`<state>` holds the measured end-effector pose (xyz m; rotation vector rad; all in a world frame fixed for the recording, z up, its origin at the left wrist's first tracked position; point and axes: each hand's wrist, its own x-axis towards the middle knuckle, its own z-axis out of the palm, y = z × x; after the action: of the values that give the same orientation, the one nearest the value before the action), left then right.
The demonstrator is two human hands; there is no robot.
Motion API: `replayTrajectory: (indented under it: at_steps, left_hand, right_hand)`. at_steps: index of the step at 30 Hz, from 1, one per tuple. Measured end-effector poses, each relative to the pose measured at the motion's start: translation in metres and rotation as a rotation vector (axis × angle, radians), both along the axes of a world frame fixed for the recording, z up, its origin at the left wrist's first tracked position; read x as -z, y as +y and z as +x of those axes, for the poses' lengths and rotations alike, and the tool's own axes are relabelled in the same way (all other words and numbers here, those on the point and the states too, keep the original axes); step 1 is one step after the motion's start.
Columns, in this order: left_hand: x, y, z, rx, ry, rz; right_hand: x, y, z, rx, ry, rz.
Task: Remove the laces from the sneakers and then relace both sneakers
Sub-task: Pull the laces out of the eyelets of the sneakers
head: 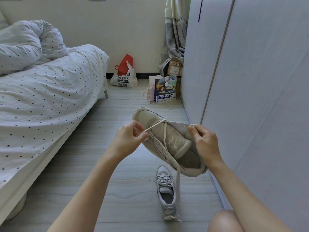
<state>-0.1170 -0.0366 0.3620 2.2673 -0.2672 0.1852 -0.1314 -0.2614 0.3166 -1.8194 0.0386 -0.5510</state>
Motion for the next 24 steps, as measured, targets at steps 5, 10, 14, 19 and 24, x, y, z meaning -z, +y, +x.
replayTrajectory:
  at_steps: [5,10,14,19,24]
  left_hand:
    - [-0.001,0.01,-0.004,0.063,0.123,-0.033]
    - [-0.006,-0.008,-0.018,0.311,0.023,-0.377]
    - [0.004,-0.007,-0.008,0.141,-0.125,-0.085]
    - [0.012,0.013,0.002,-0.016,0.034,0.254]
    - [0.013,0.009,0.002,-0.023,0.152,0.209]
  right_hand:
    - [0.004,-0.002,0.003,0.025,0.019,-0.039]
    - [0.005,-0.003,0.002,-0.051,0.031,-0.035]
    - [0.005,-0.001,0.0,-0.045,0.051,-0.043]
    - [0.003,-0.004,0.002,0.054,0.035,-0.028]
    - [0.007,-0.005,0.002,0.04,0.045,-0.049]
